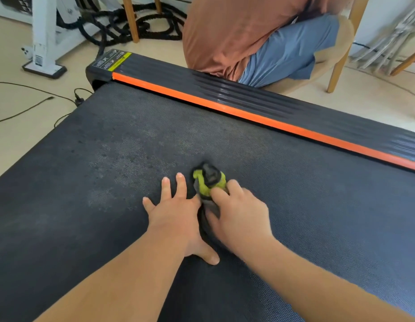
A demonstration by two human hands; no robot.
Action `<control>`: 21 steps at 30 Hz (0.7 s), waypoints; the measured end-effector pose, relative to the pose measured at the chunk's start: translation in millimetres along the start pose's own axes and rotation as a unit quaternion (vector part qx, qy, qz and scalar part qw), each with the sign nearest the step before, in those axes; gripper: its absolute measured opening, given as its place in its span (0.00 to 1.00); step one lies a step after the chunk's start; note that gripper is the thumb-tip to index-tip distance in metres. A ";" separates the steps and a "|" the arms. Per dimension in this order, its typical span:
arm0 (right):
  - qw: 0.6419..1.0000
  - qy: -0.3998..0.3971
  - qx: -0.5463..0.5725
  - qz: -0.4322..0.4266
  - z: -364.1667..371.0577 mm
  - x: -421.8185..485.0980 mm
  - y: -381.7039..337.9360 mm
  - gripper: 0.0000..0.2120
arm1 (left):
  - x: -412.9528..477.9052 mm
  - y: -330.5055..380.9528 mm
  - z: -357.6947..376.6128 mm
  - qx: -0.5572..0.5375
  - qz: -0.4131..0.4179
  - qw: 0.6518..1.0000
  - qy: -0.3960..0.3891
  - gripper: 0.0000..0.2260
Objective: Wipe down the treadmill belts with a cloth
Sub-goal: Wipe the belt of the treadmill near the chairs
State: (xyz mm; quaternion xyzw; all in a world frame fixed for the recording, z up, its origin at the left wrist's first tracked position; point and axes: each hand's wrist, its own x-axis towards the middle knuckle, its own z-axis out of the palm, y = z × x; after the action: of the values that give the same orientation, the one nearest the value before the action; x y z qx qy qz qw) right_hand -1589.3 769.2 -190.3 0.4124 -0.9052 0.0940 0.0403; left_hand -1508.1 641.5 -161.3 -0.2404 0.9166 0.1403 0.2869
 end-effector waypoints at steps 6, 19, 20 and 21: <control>0.983 -0.060 -0.044 0.166 -20.3 59.1 93.5 0.16 | 1.8 0.3 0.8 0.008 -0.004 1.000 -0.011 0.71; 0.980 -0.132 0.050 0.139 -24.9 -10.9 3.3 0.11 | -13.6 -5.6 -3.3 0.015 0.007 1.000 -0.005 0.68; 0.980 -0.136 0.042 0.140 -28.5 -20.0 5.4 0.11 | -18.2 -10.0 -3.1 0.013 0.010 1.000 -0.001 0.67; 0.980 -0.134 0.033 0.144 -30.7 -28.3 6.1 0.12 | -24.0 -14.6 -3.0 0.017 0.012 1.000 0.005 0.65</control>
State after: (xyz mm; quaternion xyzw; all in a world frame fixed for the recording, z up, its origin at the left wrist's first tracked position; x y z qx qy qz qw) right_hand -1575.5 800.3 -165.4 0.2872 -0.9488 0.0724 -0.1095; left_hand -1484.6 636.6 -146.4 -0.2251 0.9231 0.1270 0.2847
